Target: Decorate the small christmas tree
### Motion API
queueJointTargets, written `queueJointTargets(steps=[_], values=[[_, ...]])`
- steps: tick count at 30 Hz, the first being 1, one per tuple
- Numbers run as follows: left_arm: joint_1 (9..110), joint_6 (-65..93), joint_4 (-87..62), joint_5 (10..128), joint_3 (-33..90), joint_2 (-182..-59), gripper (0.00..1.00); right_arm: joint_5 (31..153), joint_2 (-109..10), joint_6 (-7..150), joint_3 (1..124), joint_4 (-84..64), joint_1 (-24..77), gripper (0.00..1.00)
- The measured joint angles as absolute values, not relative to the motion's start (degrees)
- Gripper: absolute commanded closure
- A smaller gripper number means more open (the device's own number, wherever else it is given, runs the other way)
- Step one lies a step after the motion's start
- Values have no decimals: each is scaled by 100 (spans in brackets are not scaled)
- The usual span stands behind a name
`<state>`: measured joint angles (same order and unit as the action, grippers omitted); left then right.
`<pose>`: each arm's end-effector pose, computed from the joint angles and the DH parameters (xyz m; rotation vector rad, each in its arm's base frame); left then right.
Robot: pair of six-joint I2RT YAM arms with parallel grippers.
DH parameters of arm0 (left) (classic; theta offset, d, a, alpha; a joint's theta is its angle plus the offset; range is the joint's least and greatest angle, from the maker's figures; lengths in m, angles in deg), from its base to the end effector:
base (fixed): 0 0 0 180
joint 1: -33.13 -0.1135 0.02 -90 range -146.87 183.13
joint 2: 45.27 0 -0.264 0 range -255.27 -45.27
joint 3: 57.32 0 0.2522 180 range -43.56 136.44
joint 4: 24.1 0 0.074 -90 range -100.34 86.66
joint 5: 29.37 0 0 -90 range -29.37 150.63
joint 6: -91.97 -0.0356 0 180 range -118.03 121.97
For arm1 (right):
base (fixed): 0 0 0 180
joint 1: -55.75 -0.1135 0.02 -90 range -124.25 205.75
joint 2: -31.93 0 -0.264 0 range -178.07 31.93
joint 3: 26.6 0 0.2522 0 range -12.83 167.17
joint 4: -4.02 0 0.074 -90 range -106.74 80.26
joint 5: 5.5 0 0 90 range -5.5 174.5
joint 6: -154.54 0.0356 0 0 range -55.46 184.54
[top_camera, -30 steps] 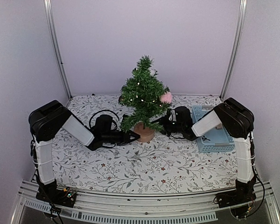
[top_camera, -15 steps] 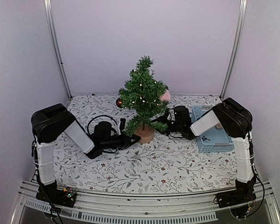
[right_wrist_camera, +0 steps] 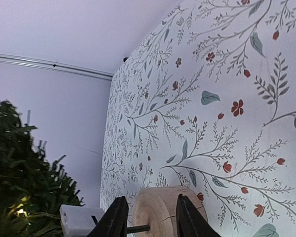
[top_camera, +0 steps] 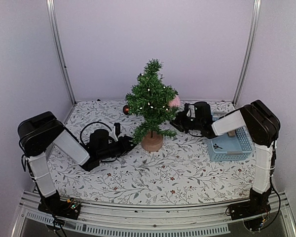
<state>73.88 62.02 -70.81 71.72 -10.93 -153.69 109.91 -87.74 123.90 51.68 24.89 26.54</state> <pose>0.2431 -0.2185 0.1125 -0.1962 2.0706 -1.3476 0.3760 0.2277 0.1389 0.2355 2.1718 1.3934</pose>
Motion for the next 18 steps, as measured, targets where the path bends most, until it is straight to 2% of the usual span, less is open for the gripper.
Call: queueJointTargets(steps=[11,18], values=[[7231,6141,-6344,6418,-1474,-14412,55,10403,-7402,12003,4960,1363,3073,63],[7012,5947,-5789,6257,-1552,-13955,52,10256,-6267,11430,4827,102,3935,61]])
